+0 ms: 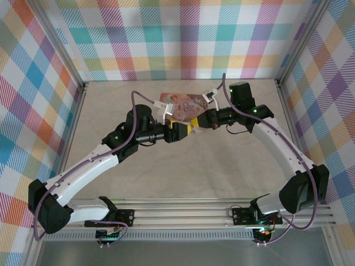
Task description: Unlock a padlock with a key
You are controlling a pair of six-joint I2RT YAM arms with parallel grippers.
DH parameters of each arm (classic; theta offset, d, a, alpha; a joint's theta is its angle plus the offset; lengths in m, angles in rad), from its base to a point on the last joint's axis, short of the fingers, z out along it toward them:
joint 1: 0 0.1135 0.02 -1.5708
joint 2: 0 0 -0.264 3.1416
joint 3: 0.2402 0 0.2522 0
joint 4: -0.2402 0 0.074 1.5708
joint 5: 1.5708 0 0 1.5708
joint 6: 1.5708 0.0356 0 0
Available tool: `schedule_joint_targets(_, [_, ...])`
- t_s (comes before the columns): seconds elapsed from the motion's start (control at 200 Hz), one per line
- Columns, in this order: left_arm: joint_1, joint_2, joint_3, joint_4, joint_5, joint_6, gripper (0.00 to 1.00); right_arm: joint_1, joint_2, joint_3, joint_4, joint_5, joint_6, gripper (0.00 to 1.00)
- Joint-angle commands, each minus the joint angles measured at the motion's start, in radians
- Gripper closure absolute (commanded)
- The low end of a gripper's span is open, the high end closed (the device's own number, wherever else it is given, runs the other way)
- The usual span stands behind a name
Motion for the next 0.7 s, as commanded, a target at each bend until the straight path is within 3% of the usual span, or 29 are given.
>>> schedule_joint_targets(0.0, [0.006, 0.025, 0.013, 0.089, 0.081, -0.046, 0.50, 0.006, 0.001, 0.013, 0.065, -0.091, 0.017, 1.00])
schedule_joint_targets(0.31, [0.013, 0.047, 0.012, 0.108, 0.079, -0.072, 0.63, 0.006, -0.004, 0.002, 0.085, -0.100, 0.057, 1.00])
schedule_joint_targets(0.495, [0.018, 0.059, 0.016, 0.107, 0.091, -0.076, 1.00, 0.006, -0.012, -0.015, 0.120, -0.104, 0.103, 1.00])
schedule_joint_targets(0.57, [0.019, 0.054, 0.007, 0.106, 0.082, -0.074, 1.00, 0.006, -0.013, -0.018, 0.131, -0.097, 0.127, 1.00])
schedule_joint_targets(0.695, [0.029, 0.036, -0.015, 0.104, 0.059, -0.072, 1.00, -0.006, -0.029, -0.024, 0.155, -0.018, 0.207, 0.60])
